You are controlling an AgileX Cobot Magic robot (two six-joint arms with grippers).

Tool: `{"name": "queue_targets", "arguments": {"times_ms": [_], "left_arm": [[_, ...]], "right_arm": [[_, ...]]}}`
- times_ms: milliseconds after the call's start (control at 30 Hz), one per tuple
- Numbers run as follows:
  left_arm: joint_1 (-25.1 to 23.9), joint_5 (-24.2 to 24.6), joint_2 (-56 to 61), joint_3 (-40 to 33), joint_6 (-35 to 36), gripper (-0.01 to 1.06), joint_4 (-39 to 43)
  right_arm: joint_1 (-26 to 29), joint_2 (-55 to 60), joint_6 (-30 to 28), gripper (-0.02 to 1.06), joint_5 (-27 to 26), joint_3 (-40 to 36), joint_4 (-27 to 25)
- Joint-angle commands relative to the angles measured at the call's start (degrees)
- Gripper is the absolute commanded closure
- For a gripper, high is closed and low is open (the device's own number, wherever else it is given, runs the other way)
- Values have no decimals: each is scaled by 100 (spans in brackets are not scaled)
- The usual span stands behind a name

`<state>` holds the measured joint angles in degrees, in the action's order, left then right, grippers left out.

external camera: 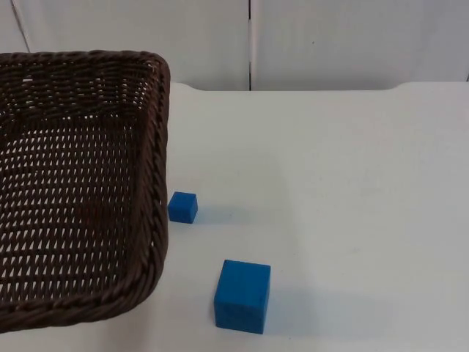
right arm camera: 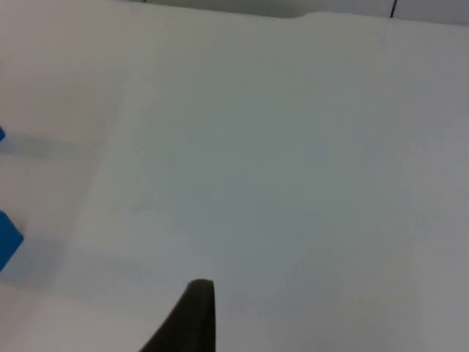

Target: Pick up the basket with the left hand and place the largest block into the basket with the right hand.

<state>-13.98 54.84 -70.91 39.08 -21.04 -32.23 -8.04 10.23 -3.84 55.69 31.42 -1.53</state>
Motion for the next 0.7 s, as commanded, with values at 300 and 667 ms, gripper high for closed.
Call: {"name": "queue_targets", "arguments": {"times_ms": [300, 667], "left_arm": [[-11, 26, 61, 1, -10, 105, -106], [-11, 67, 61, 1, -10, 105, -92]], "right_arm": [[22, 1615, -91, -1, -832, 723, -16], [22, 2966, -630, -1, -932, 983, -30]]}}
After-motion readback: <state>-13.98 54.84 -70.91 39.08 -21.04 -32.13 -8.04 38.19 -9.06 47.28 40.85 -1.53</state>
